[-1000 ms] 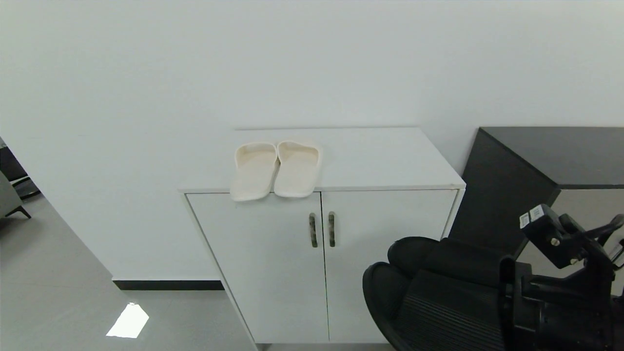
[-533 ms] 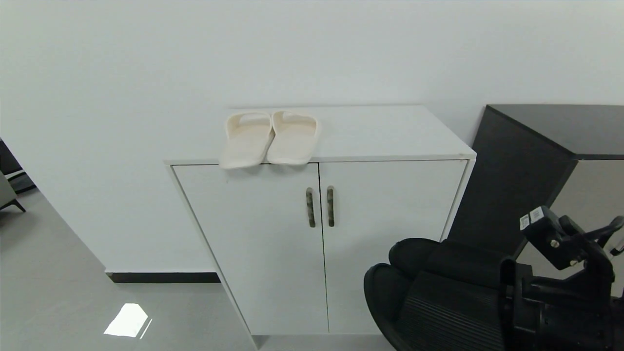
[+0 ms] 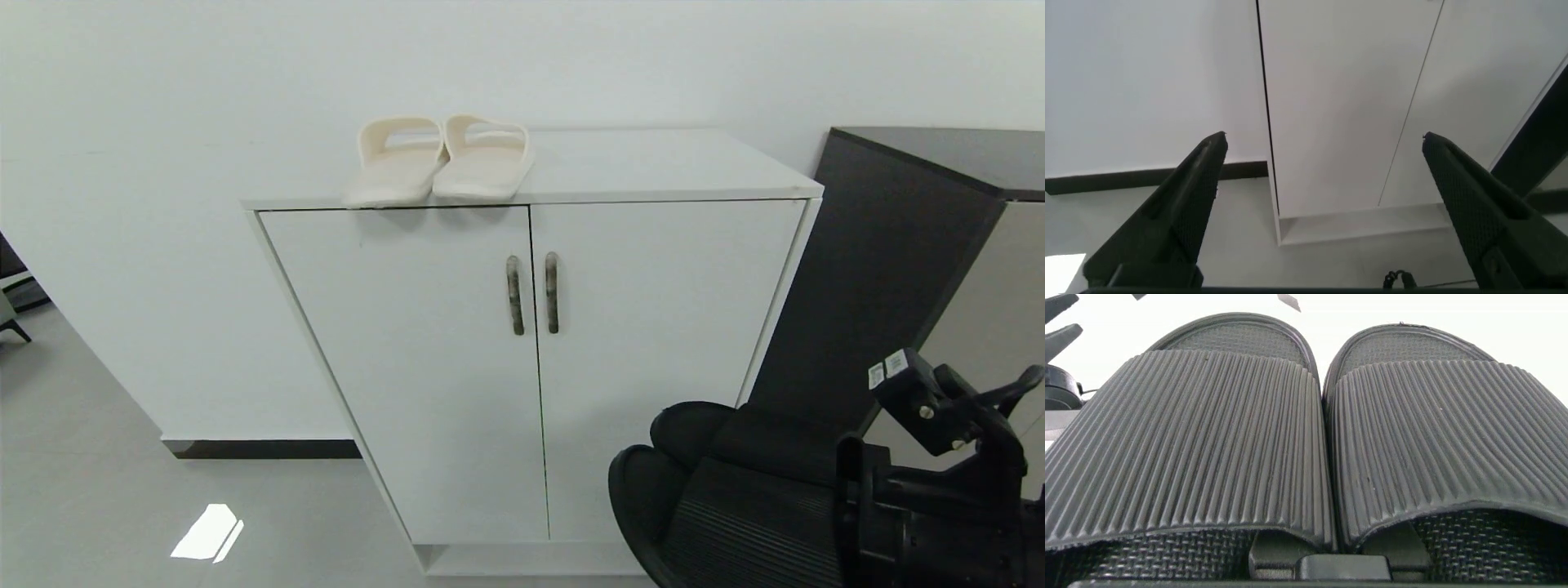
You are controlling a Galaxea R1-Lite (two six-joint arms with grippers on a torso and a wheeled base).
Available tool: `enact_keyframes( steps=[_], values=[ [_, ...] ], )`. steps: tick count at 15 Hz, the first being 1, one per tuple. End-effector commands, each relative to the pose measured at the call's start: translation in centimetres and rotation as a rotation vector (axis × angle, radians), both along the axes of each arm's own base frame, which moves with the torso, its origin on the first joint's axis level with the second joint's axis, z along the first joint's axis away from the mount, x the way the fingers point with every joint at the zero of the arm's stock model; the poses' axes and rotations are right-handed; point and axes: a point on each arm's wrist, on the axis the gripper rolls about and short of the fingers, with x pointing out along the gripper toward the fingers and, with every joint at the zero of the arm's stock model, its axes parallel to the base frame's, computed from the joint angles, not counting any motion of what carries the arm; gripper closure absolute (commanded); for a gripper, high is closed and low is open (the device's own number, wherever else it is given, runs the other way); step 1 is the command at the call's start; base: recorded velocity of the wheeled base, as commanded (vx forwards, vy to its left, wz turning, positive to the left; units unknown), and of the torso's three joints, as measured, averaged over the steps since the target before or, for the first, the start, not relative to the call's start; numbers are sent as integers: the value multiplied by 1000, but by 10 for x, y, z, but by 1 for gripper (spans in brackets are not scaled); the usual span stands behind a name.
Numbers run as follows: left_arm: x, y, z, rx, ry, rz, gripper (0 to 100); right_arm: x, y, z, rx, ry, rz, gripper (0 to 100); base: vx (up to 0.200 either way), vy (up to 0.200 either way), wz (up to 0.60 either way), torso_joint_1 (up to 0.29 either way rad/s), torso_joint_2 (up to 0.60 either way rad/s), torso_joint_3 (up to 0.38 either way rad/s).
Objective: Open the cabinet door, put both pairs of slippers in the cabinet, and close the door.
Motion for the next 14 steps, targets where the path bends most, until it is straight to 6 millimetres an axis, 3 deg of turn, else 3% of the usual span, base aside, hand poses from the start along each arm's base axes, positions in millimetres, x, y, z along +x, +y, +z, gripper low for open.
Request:
enact_keyframes(
  steps=[1, 7, 10, 11, 13, 14],
  values=[
    [0, 0, 0, 0, 0, 0, 0, 0, 0, 0, -1, 1, 1, 100, 0, 0, 0, -168, 461, 300],
    [0, 0, 0, 34, -3, -3, 0, 0, 1, -1, -2, 2, 1, 100, 0, 0, 0, -135, 443, 304],
    [2, 0, 5, 46, 22, -13, 0, 0, 1, 0, -1, 0, 7, 100, 0, 0, 0, -35, 141, 100],
    [9, -1, 29, 23, 72, -55, 0, 0, 2, 1, 1, -4, 9, 100, 0, 0, 0, 0, 0, 0],
    [24, -3, 105, -54, 15, -166, 0, -1, 1, 2, 15, -18, 7, 100, 0, 0, 0, 0, 0, 0],
    [37, -6, 130, -50, 22, -264, 0, -1, 1, 3, 19, -21, 9, 100, 0, 0, 0, 0, 0, 0]
  ],
)
